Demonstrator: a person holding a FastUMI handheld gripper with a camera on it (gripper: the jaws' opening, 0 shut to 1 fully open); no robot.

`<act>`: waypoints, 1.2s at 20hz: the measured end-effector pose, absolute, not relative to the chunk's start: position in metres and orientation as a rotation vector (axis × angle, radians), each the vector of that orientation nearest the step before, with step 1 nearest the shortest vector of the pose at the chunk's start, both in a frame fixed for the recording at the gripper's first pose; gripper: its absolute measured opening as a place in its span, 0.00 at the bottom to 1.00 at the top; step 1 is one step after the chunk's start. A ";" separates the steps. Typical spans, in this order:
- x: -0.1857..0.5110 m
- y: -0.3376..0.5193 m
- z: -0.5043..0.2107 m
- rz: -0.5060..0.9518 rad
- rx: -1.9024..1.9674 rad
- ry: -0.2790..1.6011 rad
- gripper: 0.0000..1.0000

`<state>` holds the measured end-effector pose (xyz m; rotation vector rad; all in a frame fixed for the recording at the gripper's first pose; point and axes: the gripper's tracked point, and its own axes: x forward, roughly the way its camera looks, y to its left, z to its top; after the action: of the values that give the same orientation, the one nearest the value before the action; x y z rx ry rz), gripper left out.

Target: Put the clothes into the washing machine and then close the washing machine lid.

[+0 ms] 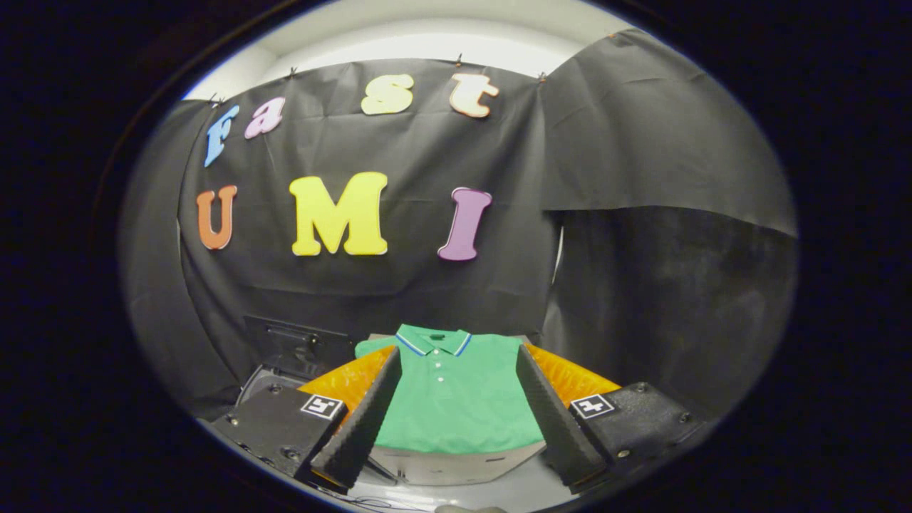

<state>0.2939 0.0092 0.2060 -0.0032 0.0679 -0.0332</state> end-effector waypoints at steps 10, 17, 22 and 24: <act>0.440 0.026 0.130 0.051 -0.001 0.421 1.00; 0.475 0.022 0.061 0.045 0.037 0.650 1.00; 0.480 0.023 0.065 0.033 0.040 0.670 0.98; 0.479 0.025 0.065 0.047 0.025 0.687 0.96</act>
<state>0.4785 0.0246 0.0646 0.0249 0.6870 0.0471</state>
